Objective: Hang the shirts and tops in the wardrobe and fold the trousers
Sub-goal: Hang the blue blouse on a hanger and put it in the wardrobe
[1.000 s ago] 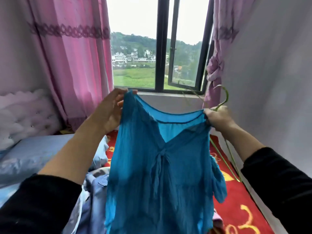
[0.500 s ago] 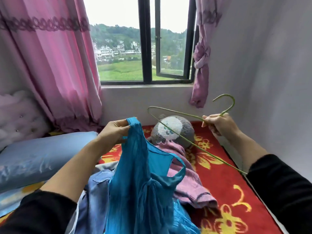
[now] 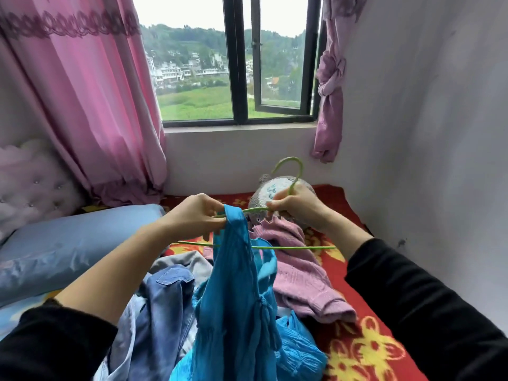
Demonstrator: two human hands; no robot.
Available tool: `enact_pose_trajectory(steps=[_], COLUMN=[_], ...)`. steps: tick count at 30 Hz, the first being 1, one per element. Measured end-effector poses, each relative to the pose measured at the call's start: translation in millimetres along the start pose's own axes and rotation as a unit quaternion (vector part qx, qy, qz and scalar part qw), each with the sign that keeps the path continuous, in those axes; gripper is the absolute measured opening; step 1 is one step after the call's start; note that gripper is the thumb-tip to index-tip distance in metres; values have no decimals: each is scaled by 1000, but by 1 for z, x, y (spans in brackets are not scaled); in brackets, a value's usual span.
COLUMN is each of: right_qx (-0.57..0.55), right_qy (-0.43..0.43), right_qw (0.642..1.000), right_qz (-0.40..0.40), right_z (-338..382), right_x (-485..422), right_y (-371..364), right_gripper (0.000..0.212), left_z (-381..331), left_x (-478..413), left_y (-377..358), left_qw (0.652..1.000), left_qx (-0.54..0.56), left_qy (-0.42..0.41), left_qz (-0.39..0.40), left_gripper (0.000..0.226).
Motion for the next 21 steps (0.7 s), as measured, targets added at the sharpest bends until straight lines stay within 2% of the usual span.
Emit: enact_pose_trajectory(steps=[3, 4, 5, 7, 9, 10, 11, 13, 16, 18, 20, 21], right_qx=[11, 18, 29, 66, 81, 83, 101, 170, 232, 224, 122, 66], right_qy=[22, 29, 39, 84, 171, 199, 202, 146, -55, -174, -271, -304], right_qw=[1000, 999, 999, 987, 944, 931, 931, 946, 959, 945, 937, 932], right_qz=[9, 5, -9, -119, -269, -296, -288, -233, -155, -162, -185, -186], right_z=[10, 10, 10, 6, -4, -16, -33, -77, -158, -193, -211, -215], right_x=[-12, -15, -16, -8, 18, 30, 39, 41, 22, 13, 9, 6], right_y=[-29, -35, -39, -31, -16, -17, -25, -50, -81, -84, -80, -79], right_gripper=[20, 17, 12, 16, 22, 20, 14, 7, 16, 51, 86, 93], left_z=[-6, -4, 0, 12, 21, 25, 28, 33, 30, 29, 28, 24], left_x=[-3, -2, 0, 8, 16, 20, 25, 32, 37, 37, 40, 43], left_y=[5, 6, 6, 4, 3, 3, 3, 0, -3, -3, 0, 2], left_qw=[995, 995, 995, 995, 995, 993, 992, 988, 981, 977, 973, 971], left_qx=[-81, -78, -63, -30, -12, -1, 6, 21, 78, 108, 141, 161], left_qy=[-2, 9, 29, 63, 66, 65, 70, 76, 68, 60, 56, 42], left_qz=[-52, -66, -73, -69, -80, -95, -109, -132, -162, -174, -172, -169], left_gripper=[15, 13, 21, 31, 30, 30, 31, 34, 33, 26, 27, 35])
Point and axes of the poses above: each hand's wrist, its own x-axis away from the middle knuckle, its own y-axis out of the back of the hand, z = x × y, the point moved 8 cm from there along -x, towards the middle knuckle, and after that the axes turned 10 degrees about -y, right-handed, at the moved point
